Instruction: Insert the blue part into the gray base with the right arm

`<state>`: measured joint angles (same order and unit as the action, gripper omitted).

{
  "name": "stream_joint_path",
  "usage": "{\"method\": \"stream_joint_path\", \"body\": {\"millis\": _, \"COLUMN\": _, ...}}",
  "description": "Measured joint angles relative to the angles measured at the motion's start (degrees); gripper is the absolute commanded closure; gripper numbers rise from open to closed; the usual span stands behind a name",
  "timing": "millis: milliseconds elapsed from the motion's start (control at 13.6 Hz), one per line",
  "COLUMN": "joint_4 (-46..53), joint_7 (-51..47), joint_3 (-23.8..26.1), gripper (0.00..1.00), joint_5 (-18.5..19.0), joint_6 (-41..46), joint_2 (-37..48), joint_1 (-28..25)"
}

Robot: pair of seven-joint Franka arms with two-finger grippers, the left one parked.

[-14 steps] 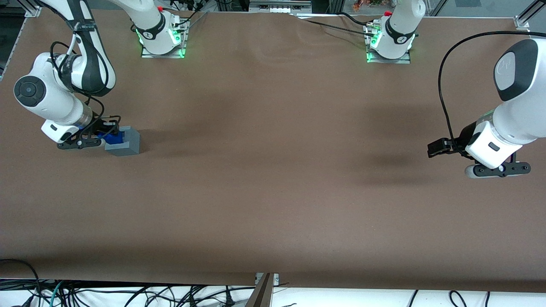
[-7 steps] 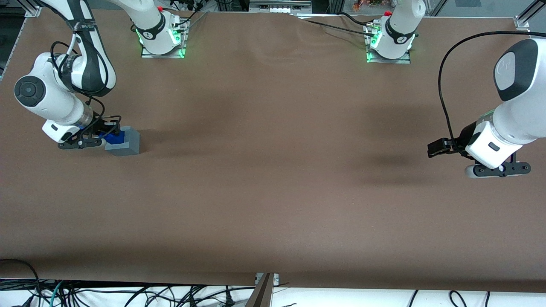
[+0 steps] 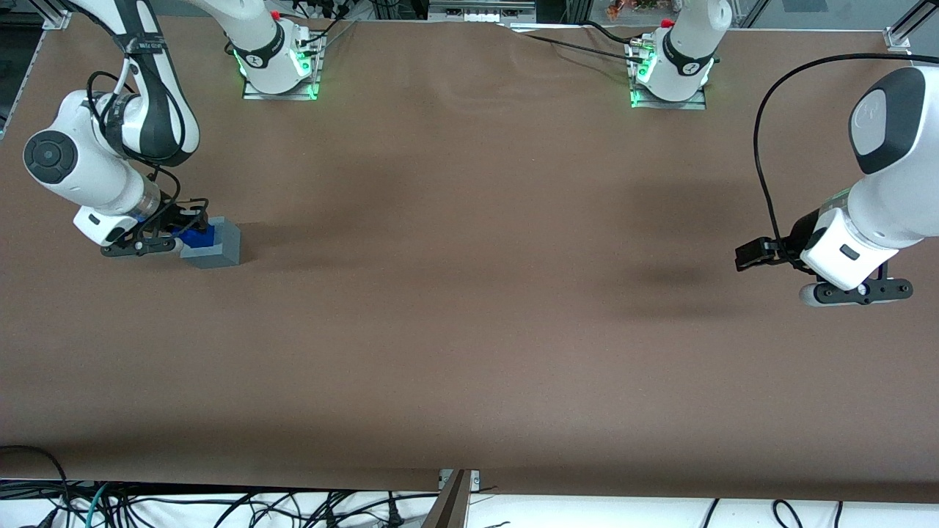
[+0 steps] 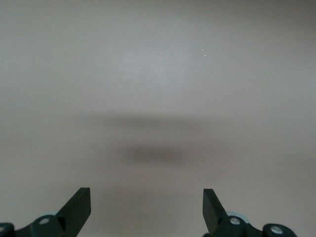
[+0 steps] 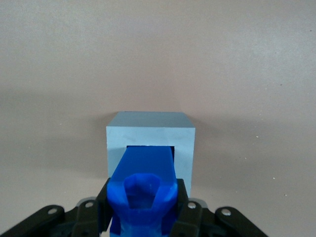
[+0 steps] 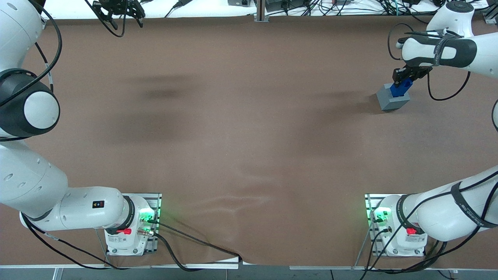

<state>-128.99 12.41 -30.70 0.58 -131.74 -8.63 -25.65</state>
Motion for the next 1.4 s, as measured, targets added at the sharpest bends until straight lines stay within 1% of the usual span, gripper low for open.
{"method": "stream_joint_path", "body": {"millis": 74, "joint_4": 0.0, "joint_7": 0.18, "joint_3": 0.0, "gripper": 0.03, "joint_5": 0.0, "joint_6": 0.02, "joint_2": -0.01, "joint_1": 0.0}}
{"method": "stream_joint_path", "body": {"millis": 811, "joint_4": 1.13, "joint_7": 1.42, "joint_3": 0.15, "gripper": 0.01, "joint_5": -0.11, "joint_6": 0.96, "joint_2": 0.27, "joint_1": -0.06}}
{"method": "stream_joint_path", "body": {"millis": 884, "joint_4": 2.68, "joint_7": 1.44, "joint_3": 0.15, "gripper": 0.01, "joint_5": -0.11, "joint_6": 3.36, "joint_2": 0.46, "joint_1": -0.09}}
{"method": "stream_joint_path", "body": {"millis": 958, "joint_4": 5.34, "joint_7": 1.47, "joint_3": 0.17, "gripper": 0.01, "joint_5": -0.11, "joint_6": 7.54, "joint_2": 0.7, "joint_1": -0.13}}
{"method": "stream_joint_path", "body": {"millis": 1179, "joint_4": 17.03, "joint_7": 1.49, "joint_3": 0.74, "gripper": 0.01, "joint_5": -0.11, "joint_6": 23.8, "joint_2": 1.64, "joint_1": -0.47}}
{"method": "stream_joint_path", "body": {"millis": 1253, "joint_4": 20.86, "joint_7": 1.49, "joint_3": 1.05, "gripper": 0.01, "joint_5": -0.11, "joint_6": 27.97, "joint_2": 1.95, "joint_1": -0.66}}
{"method": "stream_joint_path", "body": {"millis": 1400, "joint_4": 27.59, "joint_7": 1.49, "joint_3": 1.43, "gripper": 0.01, "joint_5": -0.11, "joint_6": 33.5, "joint_2": 2.27, "joint_1": -0.95}}
